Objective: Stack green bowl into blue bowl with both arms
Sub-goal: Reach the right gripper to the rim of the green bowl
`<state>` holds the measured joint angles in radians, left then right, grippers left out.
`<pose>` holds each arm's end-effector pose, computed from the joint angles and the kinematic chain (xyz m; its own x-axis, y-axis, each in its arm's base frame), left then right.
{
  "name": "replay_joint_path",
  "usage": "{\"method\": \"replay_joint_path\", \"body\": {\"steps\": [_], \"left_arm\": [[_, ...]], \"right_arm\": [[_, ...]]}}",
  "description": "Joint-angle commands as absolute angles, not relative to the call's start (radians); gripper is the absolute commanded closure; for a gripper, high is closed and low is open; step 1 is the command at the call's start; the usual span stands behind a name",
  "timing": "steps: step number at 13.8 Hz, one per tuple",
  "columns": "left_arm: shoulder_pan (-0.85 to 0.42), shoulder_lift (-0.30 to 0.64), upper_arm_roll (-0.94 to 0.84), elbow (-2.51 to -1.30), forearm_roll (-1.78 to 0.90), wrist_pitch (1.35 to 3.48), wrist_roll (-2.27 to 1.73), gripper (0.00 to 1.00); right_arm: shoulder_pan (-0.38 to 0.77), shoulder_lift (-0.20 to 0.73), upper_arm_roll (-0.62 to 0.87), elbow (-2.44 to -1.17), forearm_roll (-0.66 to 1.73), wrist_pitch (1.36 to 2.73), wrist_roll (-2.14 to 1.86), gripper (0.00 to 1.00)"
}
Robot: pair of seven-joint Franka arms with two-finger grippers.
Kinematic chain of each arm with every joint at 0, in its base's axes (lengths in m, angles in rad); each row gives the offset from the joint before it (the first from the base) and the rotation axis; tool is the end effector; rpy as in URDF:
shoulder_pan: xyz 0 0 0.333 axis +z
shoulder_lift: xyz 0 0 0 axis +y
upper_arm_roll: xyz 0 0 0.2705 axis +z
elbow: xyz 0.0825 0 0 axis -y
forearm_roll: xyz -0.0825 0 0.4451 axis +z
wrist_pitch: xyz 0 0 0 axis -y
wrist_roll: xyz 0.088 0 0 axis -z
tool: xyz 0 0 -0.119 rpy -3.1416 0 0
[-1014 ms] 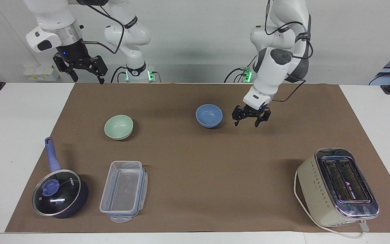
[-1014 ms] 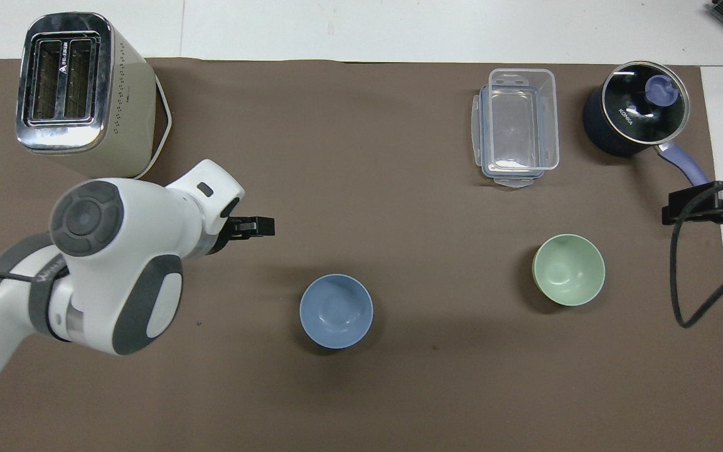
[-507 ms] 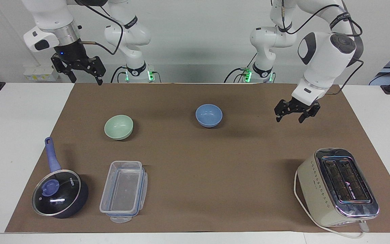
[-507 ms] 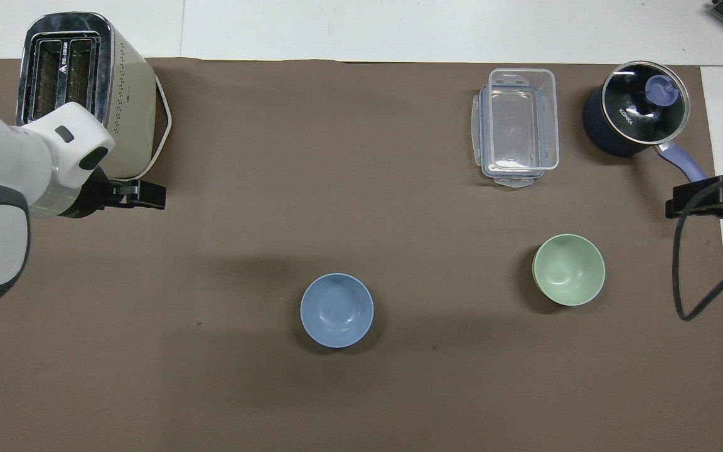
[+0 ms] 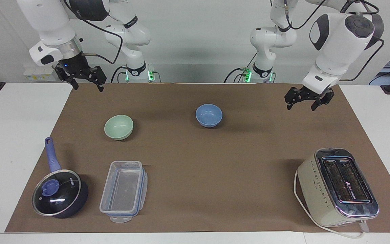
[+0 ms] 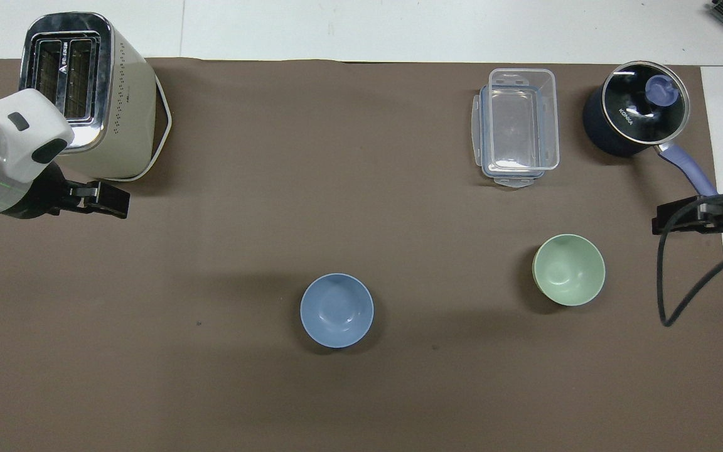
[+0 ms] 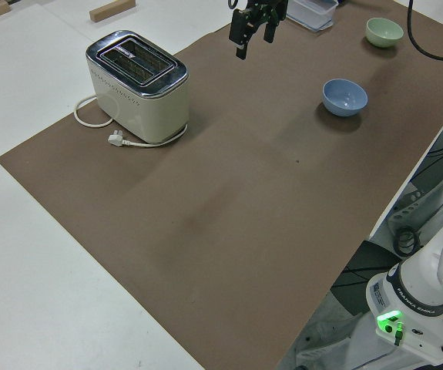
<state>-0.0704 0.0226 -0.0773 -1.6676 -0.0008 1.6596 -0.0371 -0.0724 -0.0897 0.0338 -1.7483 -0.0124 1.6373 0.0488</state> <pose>0.6179 -0.0917 0.5089 0.9934 -0.1103 -0.0306 -0.1103 -0.9939 0.0014 0.5935 -0.0238 0.5321 0.9960 -0.0867 -0.0206 -0.0863 -0.9961 0.0164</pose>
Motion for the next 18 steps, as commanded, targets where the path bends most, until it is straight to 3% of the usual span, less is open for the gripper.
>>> {"method": "replay_joint_path", "body": {"steps": [1, 5, 9, 13, 18], "left_arm": [[-0.035, 0.034, -0.086, -1.586, 0.015, 1.562, -0.017, 0.00], [-0.029, 0.066, -0.086, -1.514, -0.001, 1.512, -0.014, 0.00], [-0.029, 0.057, -0.086, -1.532, -0.003, 1.511, -0.023, 0.00], [-0.026, 0.057, -0.086, -1.532, -0.003, 1.511, -0.023, 0.00], [-0.026, 0.057, -0.086, -1.532, -0.003, 1.511, -0.023, 0.00]], "right_arm": [[-0.101, -0.201, 0.034, -1.998, -0.009, 1.787, -0.001, 0.00], [-0.112, -0.199, 0.034, -2.181, -0.009, 1.945, -0.002, 0.00], [-0.161, -0.172, 0.034, -2.391, -0.009, 2.236, -0.061, 0.00], [-0.187, -0.091, 0.034, -2.442, -0.009, 2.371, -0.087, 0.00], [-0.187, -0.040, 0.034, -2.448, -0.009, 2.421, -0.092, 0.02]]}}
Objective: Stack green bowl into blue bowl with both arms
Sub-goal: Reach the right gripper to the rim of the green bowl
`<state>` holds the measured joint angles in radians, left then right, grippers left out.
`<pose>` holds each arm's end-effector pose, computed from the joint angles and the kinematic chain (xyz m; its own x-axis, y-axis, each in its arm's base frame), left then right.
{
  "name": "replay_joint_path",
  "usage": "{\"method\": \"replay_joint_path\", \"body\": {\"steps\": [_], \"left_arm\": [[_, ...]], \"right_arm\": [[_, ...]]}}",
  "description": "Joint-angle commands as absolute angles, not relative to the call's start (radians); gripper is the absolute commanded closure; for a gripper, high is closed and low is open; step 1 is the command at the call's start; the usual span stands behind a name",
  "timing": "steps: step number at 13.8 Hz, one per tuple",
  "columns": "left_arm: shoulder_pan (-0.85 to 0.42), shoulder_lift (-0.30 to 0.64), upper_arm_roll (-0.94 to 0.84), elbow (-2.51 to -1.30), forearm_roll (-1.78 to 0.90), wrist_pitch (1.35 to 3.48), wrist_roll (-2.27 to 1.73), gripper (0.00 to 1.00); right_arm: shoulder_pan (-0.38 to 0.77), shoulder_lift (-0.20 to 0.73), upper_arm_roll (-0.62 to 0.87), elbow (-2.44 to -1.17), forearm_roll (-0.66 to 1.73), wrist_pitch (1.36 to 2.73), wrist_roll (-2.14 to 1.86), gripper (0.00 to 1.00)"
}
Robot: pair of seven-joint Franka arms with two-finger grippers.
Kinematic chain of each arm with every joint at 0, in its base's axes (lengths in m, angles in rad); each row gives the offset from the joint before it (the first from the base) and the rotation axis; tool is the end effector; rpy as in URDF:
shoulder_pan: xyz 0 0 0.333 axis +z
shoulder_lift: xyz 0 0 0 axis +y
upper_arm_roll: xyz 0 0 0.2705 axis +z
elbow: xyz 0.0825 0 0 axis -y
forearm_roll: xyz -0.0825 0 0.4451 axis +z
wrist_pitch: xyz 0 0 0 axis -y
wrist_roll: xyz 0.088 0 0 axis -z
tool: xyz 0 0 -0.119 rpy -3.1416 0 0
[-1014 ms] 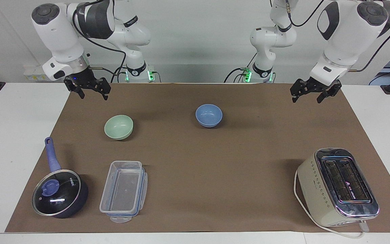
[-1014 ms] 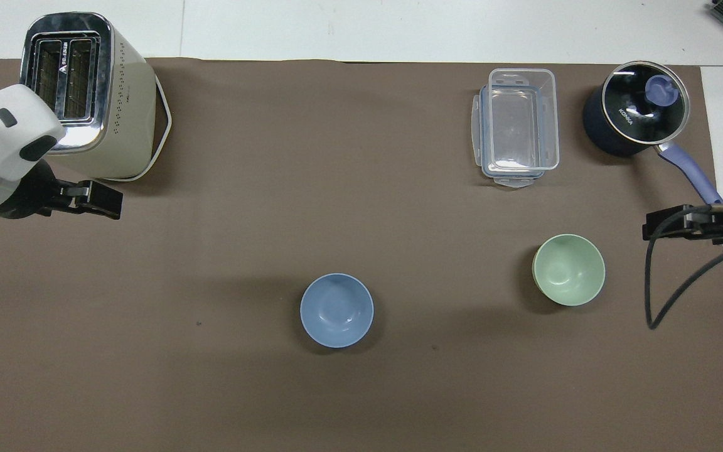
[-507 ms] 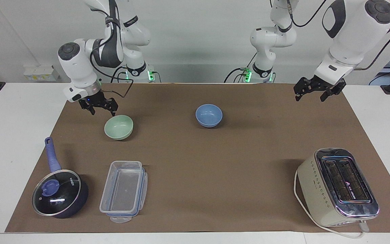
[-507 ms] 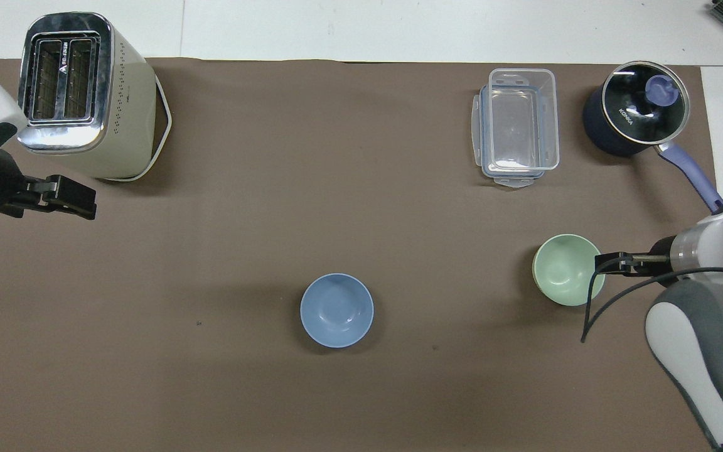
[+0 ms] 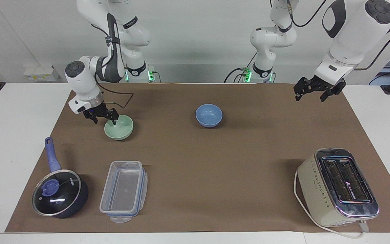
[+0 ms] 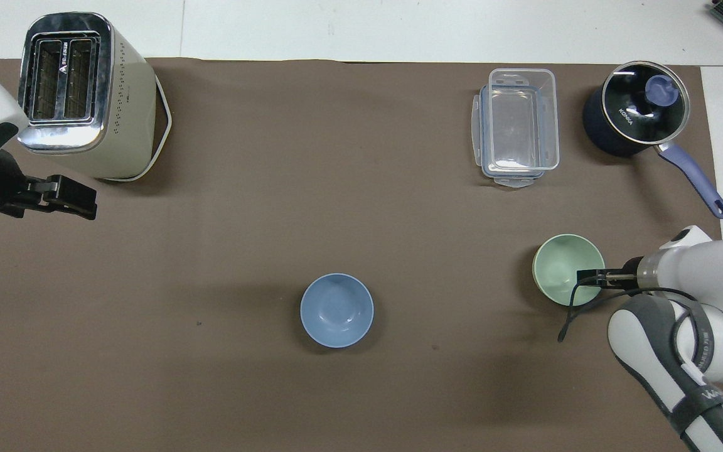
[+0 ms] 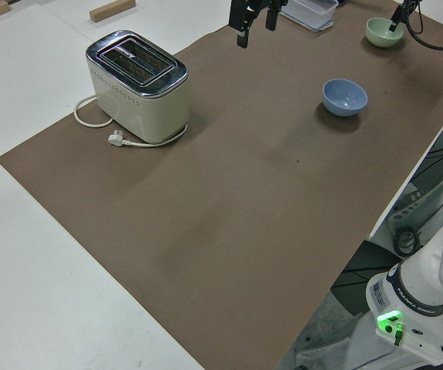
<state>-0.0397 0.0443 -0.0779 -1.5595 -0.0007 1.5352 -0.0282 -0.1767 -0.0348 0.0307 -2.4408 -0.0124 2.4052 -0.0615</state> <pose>0.6174 -0.0723 0.5427 0.9937 -0.0892 -0.0685 -0.0892 -0.9960 0.0022 0.5152 -0.0761 0.2125 0.9972 -0.0753 -0.0014 -0.0752 -0.9971 0.0093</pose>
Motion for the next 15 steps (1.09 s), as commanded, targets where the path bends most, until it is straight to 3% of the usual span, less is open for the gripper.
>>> {"method": "replay_joint_path", "body": {"steps": [1, 3, 7, 8, 9, 11, 15], "left_arm": [[-0.026, 0.057, -0.086, -1.532, -0.003, 1.511, -0.023, 0.00], [-0.026, 0.057, -0.086, -1.532, -0.003, 1.511, -0.023, 0.00], [-0.026, 0.057, -0.086, -1.532, -0.003, 1.511, -0.023, 0.00], [-0.026, 0.057, -0.086, -1.532, -0.003, 1.511, -0.023, 0.00], [-0.026, 0.057, -0.086, -1.532, -0.003, 1.511, -0.023, 0.00], [-0.026, 0.057, -0.086, -1.532, -0.003, 1.511, -0.023, 0.00], [-0.026, 0.057, -0.086, -1.532, -0.003, 1.511, -0.023, 0.00]], "right_arm": [[-0.187, -0.040, 0.035, -2.448, -0.009, 2.419, -0.094, 0.04], [-0.187, -0.040, 0.035, -2.445, -0.009, 2.419, -0.094, 0.07], [-0.186, -0.049, 0.035, -2.434, -0.009, 2.408, -0.094, 0.33], [-0.186, -0.055, 0.035, -2.430, -0.009, 2.402, -0.095, 0.46], [-0.186, -0.055, 0.035, -2.425, -0.009, 2.396, -0.100, 0.67], [-0.186, -0.058, 0.035, -2.422, -0.009, 2.390, -0.098, 1.00], [-0.176, -0.075, 0.035, -2.379, -0.008, 2.297, -0.095, 1.00]]}}
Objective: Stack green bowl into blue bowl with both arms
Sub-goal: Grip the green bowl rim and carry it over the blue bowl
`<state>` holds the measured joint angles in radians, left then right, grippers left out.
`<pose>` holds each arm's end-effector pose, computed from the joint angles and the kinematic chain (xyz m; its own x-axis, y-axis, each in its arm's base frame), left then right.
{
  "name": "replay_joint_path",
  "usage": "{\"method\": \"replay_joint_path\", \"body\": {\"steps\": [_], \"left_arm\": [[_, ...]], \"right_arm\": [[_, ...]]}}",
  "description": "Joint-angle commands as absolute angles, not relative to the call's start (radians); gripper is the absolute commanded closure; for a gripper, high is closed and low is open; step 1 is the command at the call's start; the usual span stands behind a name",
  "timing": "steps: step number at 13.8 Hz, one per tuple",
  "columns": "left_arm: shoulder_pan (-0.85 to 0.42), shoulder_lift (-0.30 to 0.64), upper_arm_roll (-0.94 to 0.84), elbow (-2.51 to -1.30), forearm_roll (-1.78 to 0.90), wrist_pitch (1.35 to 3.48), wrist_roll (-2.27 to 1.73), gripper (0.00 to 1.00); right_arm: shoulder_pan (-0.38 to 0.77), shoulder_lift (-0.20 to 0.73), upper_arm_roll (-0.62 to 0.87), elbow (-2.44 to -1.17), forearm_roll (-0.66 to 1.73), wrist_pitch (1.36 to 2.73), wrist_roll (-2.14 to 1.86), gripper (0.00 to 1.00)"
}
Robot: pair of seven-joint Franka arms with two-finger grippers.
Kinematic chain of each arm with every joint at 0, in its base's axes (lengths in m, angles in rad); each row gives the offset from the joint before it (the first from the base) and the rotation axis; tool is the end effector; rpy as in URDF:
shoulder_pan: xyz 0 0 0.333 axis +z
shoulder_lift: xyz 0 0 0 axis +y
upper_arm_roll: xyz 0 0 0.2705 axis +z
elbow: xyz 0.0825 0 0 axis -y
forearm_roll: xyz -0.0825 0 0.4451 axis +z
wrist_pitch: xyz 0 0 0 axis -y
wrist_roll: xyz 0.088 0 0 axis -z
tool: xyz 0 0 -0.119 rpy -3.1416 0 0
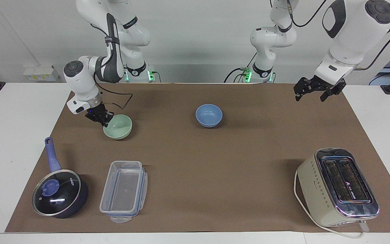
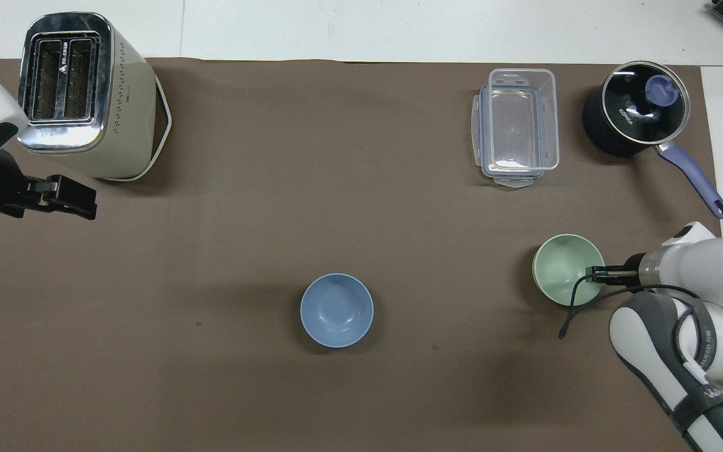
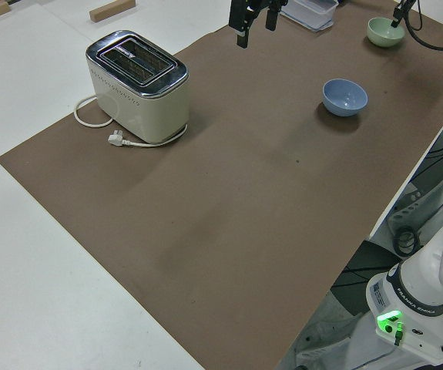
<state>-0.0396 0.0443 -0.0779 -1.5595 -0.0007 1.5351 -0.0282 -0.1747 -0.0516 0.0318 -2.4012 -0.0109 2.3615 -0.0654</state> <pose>0.6174 -0.0722 0.5427 0.9937 -0.0891 -0.0686 -0.0891 -0.9960 0.0022 0.5271 -0.0763 0.2355 0.9975 -0.0697 0.0112 -0.0698 -0.9975 0.0102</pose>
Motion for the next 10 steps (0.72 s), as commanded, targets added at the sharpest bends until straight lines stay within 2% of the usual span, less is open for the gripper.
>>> {"method": "replay_joint_path", "body": {"steps": [1, 3, 5, 8, 10], "left_arm": [[-0.026, 0.057, -0.086, -1.532, -0.003, 1.511, -0.023, 0.00], [-0.026, 0.057, -0.086, -1.532, -0.003, 1.511, -0.023, 0.00], [-0.026, 0.057, -0.086, -1.532, -0.003, 1.511, -0.023, 0.00], [-0.026, 0.057, -0.086, -1.532, -0.003, 1.511, -0.023, 0.00], [-0.026, 0.057, -0.086, -1.532, -0.003, 1.511, -0.023, 0.00]], "right_arm": [[-0.170, -0.083, 0.038, -2.350, -0.008, 2.246, -0.092, 1.00], [-0.160, -0.115, 0.049, -2.301, 0.000, 2.154, -0.091, 1.00], [-0.092, -0.138, 0.051, -2.237, 0.064, 2.058, -0.059, 1.00], [0.036, -0.138, 0.066, -2.113, 0.067, 1.955, 0.094, 1.00], [0.147, -0.137, 0.066, -2.091, 0.071, 1.953, 0.219, 1.00]]}}
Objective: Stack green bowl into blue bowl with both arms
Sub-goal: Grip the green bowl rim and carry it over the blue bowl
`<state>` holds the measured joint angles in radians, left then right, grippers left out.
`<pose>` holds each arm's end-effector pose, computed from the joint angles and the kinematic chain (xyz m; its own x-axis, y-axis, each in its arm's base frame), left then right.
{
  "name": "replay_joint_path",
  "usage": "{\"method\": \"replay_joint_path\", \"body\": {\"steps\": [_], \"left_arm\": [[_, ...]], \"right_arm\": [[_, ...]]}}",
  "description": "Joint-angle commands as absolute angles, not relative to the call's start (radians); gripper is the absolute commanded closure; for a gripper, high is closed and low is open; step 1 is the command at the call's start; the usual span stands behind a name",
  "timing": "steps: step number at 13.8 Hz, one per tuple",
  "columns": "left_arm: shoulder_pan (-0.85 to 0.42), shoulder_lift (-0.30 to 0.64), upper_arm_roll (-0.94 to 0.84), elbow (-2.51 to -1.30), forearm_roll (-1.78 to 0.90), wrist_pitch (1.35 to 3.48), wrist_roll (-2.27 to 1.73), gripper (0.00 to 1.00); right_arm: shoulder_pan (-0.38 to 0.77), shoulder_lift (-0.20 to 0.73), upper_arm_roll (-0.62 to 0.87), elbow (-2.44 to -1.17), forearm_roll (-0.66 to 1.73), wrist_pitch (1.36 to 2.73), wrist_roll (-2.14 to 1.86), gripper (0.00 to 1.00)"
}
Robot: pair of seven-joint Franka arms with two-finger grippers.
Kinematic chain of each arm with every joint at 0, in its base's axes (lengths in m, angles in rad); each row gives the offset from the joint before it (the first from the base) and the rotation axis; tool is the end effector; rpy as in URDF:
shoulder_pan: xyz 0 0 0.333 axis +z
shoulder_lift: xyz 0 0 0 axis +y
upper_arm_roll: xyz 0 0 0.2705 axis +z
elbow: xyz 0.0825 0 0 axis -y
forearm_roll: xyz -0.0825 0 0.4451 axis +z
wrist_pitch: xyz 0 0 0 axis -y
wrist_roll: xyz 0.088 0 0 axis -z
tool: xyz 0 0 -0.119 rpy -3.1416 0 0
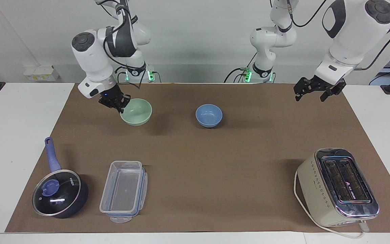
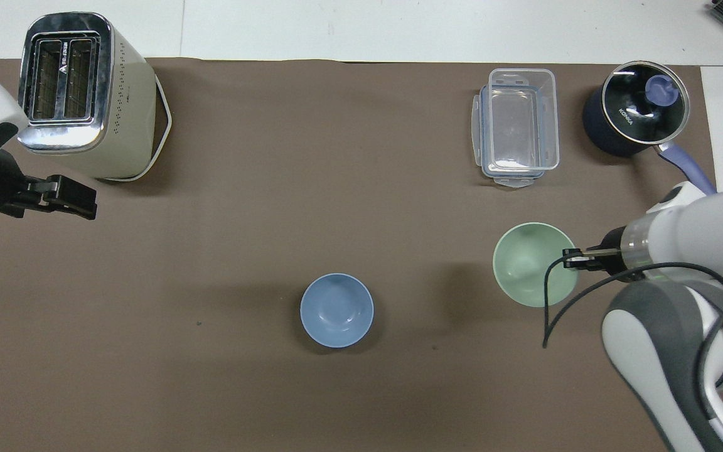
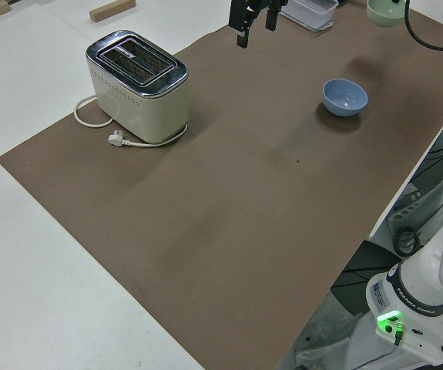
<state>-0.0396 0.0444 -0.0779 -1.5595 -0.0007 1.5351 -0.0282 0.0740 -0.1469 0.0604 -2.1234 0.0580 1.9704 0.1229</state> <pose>0.6174 -0.0722 0.5426 0.9937 -0.0891 -0.0687 -0.0891 -0.9960 0.0022 0.5651 0.0810 0.3932 0.9999 -0.0117 -0.0122 -0.0122 -0.9990 -0.0433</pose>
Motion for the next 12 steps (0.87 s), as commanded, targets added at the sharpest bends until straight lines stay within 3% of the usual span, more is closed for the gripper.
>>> {"method": "replay_joint_path", "body": {"steps": [1, 7, 12], "left_arm": [[-0.026, 0.057, -0.086, -1.532, -0.003, 1.511, -0.023, 0.00], [-0.026, 0.057, -0.086, -1.532, -0.003, 1.511, -0.023, 0.00], [-0.026, 0.057, -0.086, -1.532, -0.003, 1.511, -0.023, 0.00]], "right_arm": [[0.202, -0.135, 0.066, -2.083, 0.072, 1.963, 0.274, 1.00], [0.434, -0.100, 0.078, -2.094, 0.118, 2.058, 0.489, 1.00], [0.518, -0.034, 0.078, -2.118, 0.120, 2.175, 0.589, 1.00]]}}
